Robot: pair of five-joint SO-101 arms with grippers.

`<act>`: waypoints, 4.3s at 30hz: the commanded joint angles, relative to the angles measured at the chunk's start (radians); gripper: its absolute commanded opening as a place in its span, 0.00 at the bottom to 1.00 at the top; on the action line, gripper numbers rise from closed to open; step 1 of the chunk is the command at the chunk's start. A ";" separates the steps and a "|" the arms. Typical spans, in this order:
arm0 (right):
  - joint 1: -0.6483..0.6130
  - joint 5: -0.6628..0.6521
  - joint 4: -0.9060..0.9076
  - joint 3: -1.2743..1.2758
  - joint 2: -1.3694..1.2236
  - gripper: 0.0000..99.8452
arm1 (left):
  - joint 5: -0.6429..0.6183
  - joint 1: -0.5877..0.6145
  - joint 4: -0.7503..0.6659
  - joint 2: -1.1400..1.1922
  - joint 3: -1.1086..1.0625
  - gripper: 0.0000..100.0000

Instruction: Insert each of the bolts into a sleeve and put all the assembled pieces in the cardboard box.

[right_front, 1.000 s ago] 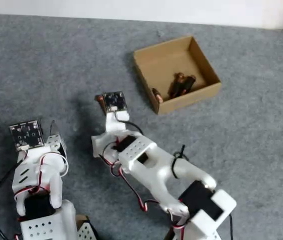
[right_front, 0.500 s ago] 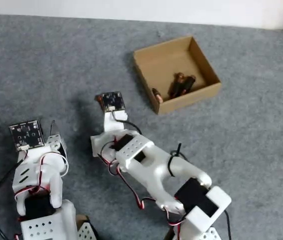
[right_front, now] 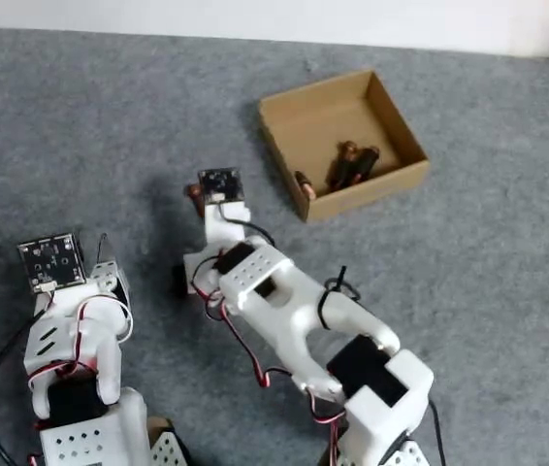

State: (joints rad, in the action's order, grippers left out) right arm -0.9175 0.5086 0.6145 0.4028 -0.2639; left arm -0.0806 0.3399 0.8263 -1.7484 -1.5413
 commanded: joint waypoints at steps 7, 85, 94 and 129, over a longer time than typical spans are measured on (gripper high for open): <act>-0.033 0.005 0.042 -0.028 -0.015 0.00 | -0.006 0.005 -0.023 -0.010 0.059 0.12; 0.440 -0.404 -0.024 0.673 1.199 0.00 | -0.344 -0.506 0.146 1.945 1.287 0.00; 0.440 -0.410 -0.131 0.803 1.337 0.00 | -0.272 -0.476 -0.078 1.201 0.769 0.00; 0.219 -0.671 -0.147 1.273 2.103 0.00 | -0.153 -0.809 -0.934 0.251 -0.047 0.01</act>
State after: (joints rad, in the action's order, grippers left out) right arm -0.6935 -0.1496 0.4780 1.6655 1.8228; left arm -0.2509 -0.4519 -0.0744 -1.4814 -1.6011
